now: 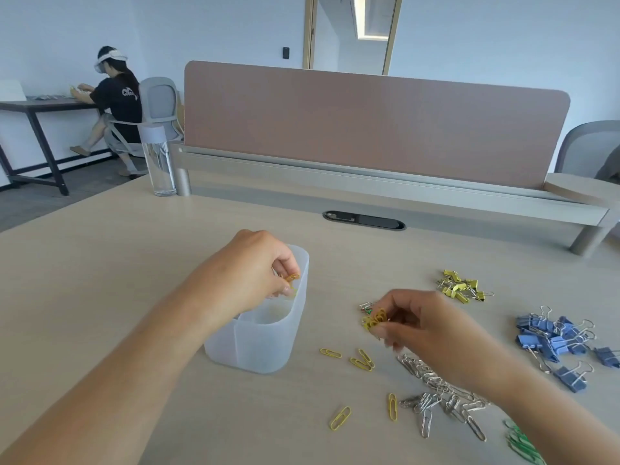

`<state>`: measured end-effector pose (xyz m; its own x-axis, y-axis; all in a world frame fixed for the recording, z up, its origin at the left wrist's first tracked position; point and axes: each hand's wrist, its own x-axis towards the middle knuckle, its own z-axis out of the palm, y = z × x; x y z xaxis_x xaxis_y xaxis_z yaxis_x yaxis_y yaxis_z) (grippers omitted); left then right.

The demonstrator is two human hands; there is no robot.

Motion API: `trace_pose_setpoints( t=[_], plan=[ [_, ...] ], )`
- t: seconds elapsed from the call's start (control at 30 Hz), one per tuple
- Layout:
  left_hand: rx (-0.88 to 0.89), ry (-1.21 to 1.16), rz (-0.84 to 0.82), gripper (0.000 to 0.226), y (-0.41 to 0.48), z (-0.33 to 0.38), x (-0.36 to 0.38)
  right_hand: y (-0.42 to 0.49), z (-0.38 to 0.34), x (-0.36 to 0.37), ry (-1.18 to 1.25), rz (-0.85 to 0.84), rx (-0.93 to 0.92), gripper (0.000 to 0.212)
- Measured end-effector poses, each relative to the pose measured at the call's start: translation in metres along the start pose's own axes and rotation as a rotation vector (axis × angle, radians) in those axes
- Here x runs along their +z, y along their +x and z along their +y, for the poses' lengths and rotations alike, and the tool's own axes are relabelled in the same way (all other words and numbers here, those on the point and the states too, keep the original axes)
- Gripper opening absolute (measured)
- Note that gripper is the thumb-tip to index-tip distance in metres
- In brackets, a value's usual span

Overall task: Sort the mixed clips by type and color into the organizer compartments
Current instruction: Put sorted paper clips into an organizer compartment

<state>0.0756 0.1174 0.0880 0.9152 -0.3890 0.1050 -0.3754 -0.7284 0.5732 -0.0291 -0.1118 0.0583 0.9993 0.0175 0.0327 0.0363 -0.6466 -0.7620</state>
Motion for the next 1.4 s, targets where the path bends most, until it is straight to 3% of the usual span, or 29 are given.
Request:
trace_pose_setpoints(
  t=[0.13, 0.33, 0.43, 0.57, 0.83, 1.0, 1.2, 1.3, 1.4],
  plan=[
    [0.027, -0.005, 0.004, 0.021, 0.001, -0.002, -0.002, 0.022, -0.032, -0.002, 0.122, -0.011, -0.088, 0.007],
    [-0.007, -0.096, 0.049, 0.015, 0.003, -0.015, -0.012, 0.074, -0.075, 0.013, 0.072, -0.066, -0.163, 0.009],
    [-0.036, -0.178, -0.037, 0.023, 0.001, -0.021, -0.019, 0.092, -0.085, 0.027, -0.05, -0.116, -0.13, 0.01],
    [-0.05, -0.145, -0.009, 0.025, 0.0, -0.022, -0.021, 0.101, -0.092, 0.04, -0.259, -0.17, -0.11, 0.006],
    [-0.055, -0.062, 0.016, 0.025, -0.003, -0.021, -0.02, 0.1, -0.083, 0.047, -0.464, -0.053, -0.151, 0.01],
    [0.053, -0.097, 0.126, 0.022, -0.01, -0.008, -0.017, 0.079, -0.078, 0.032, -0.506, -0.051, -0.277, 0.028],
    [0.236, -0.283, 0.144, 0.022, -0.025, 0.022, -0.007, 0.032, -0.06, 0.003, -0.335, -0.003, -0.341, 0.024],
    [0.289, -0.21, 0.101, 0.019, -0.032, 0.037, 0.008, 0.011, -0.046, -0.007, -0.346, 0.007, -0.302, 0.027],
    [0.327, -0.018, 0.043, 0.014, -0.037, 0.044, 0.027, -0.009, -0.024, -0.012, -0.413, -0.066, -0.193, 0.015]
  ],
)
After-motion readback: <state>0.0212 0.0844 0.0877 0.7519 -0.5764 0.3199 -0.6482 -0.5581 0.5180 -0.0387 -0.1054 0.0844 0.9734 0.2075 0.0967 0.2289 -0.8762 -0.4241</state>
